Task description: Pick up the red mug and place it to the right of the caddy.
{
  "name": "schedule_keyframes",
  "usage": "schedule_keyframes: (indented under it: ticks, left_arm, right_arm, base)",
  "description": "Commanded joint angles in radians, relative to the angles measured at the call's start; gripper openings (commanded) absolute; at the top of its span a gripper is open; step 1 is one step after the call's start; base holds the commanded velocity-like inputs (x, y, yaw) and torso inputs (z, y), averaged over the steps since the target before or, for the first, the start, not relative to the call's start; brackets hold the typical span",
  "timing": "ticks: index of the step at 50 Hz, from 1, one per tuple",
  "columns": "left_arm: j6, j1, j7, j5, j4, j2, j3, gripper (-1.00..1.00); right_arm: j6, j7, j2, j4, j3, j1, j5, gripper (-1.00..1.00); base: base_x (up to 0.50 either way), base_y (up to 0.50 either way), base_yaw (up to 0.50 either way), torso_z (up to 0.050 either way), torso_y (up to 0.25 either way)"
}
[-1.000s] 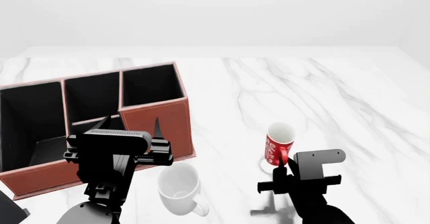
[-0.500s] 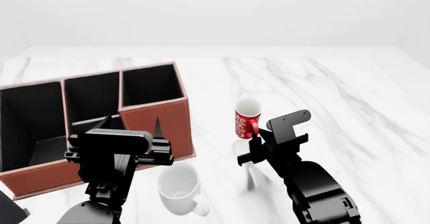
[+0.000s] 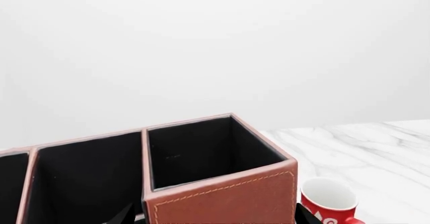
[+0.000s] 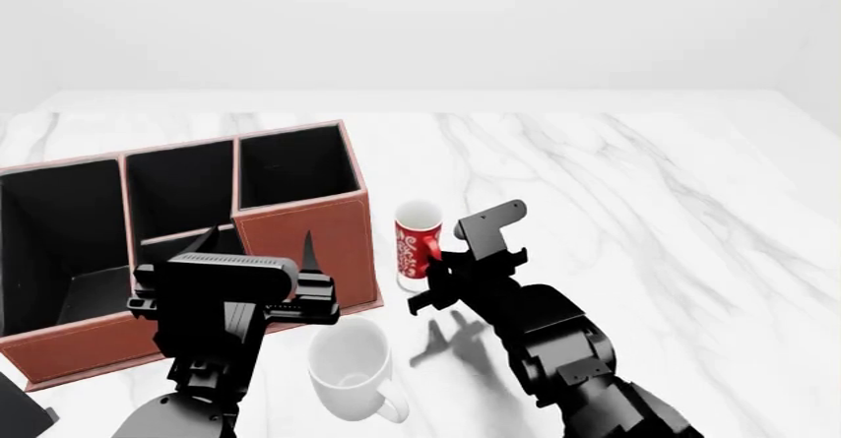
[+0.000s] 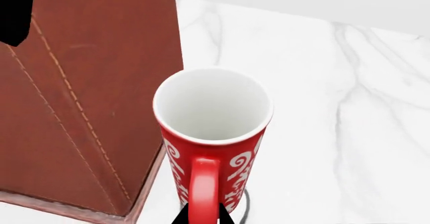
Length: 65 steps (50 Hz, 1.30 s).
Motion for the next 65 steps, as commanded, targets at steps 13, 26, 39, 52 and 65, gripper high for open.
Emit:
schedule_keyframes:
  ticks: [13,26,39,52,65]
  left_arm:
    - [0.004,0.002,-0.008,-0.011,-0.004,-0.010,0.003,1.00]
    - [0.015,0.004,-0.011,-0.014,-0.015,-0.013,0.007,1.00]
    - [0.021,0.006,-0.016,-0.019,-0.018,-0.016,0.010,1.00]
    - [0.026,0.007,-0.021,-0.024,-0.020,-0.020,0.011,1.00]
    - [0.031,0.008,-0.025,-0.029,-0.025,-0.023,0.012,1.00]
  right_arm:
    - [-0.141,0.050,-0.028,0.185,-0.464,0.100,0.471,-1.00]
    - [-0.106,0.044,-0.029,0.184,-0.515,0.087,0.485,-1.00]
    - [-0.093,0.047,-0.029,0.185,-0.551,0.085,0.504,-1.00]
    - [-0.070,0.034,-0.029,0.185,-0.549,0.084,0.510,1.00]
    - [-0.049,0.035,-0.029,0.185,-0.518,0.084,0.480,1.00]
  base:
    - [0.00,0.00,0.00,0.000,0.001]
    - [0.00,0.00,0.00,0.000,0.001]
    - [0.00,0.00,0.00,0.000,0.000]
    - [0.00,0.00,0.00,0.000,0.000]
    - [0.00,0.00,0.00,0.000,0.000]
